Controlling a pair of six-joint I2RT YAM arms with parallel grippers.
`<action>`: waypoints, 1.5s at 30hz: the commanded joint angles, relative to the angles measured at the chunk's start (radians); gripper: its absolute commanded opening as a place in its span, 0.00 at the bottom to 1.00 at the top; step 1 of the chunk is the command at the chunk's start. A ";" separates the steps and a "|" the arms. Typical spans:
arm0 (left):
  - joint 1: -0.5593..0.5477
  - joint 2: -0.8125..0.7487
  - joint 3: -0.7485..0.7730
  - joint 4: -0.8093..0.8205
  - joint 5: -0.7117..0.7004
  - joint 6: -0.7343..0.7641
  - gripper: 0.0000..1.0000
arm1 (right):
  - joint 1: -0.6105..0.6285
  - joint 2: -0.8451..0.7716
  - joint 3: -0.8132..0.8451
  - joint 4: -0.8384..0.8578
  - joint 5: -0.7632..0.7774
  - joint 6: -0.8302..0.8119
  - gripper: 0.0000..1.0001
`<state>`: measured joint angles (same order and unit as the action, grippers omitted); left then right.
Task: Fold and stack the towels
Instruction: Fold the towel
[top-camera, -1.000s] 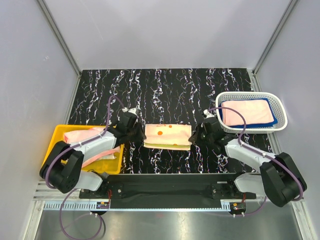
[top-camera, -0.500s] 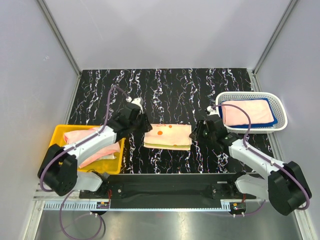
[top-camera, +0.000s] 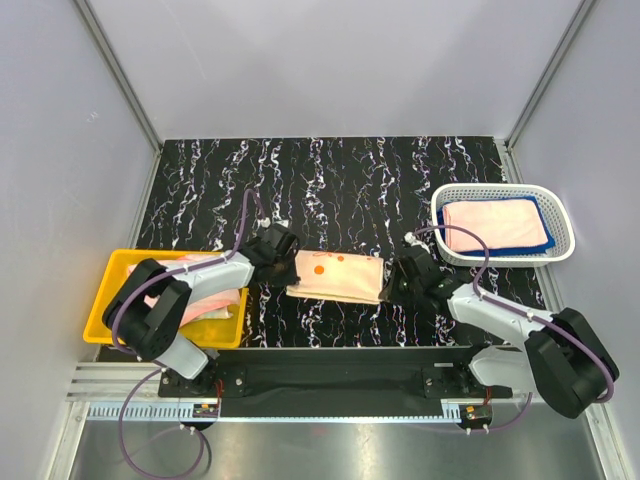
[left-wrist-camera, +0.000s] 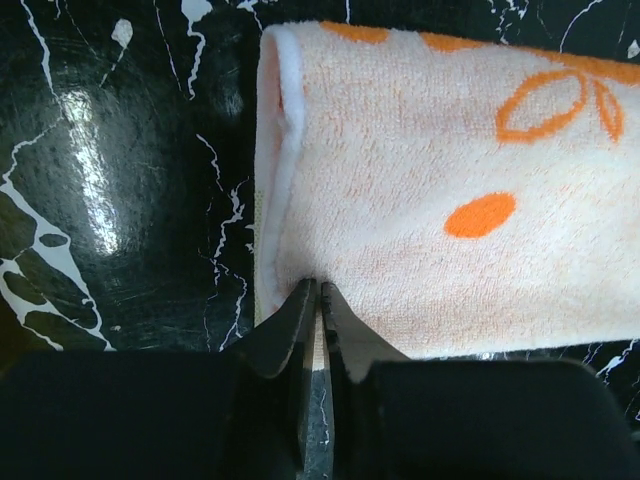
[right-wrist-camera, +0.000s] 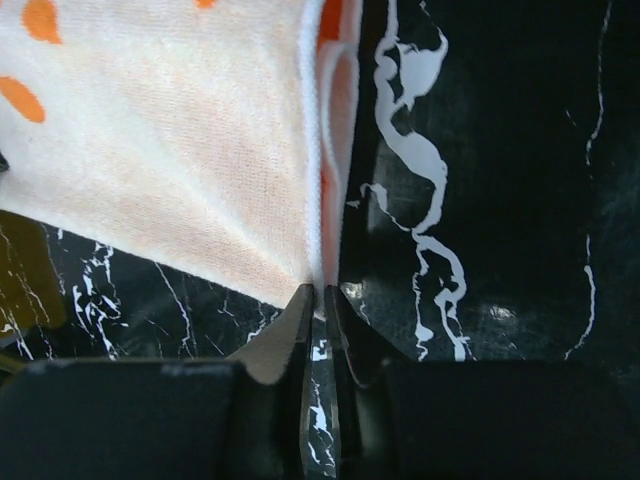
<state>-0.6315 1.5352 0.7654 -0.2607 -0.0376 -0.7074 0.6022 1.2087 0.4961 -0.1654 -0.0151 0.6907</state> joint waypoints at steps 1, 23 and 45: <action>-0.005 0.020 -0.011 0.023 -0.045 -0.023 0.10 | 0.008 -0.031 -0.028 -0.003 0.047 0.029 0.15; -0.086 -0.038 0.256 -0.175 -0.076 0.098 0.29 | 0.010 -0.060 0.142 -0.134 0.158 0.012 0.72; -0.298 0.217 0.221 0.156 0.042 -0.037 0.24 | 0.030 0.259 0.168 0.079 0.104 0.076 0.56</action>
<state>-0.9161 1.7481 0.9901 -0.1753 0.0048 -0.7208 0.6094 1.4448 0.6460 -0.1188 0.0929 0.7433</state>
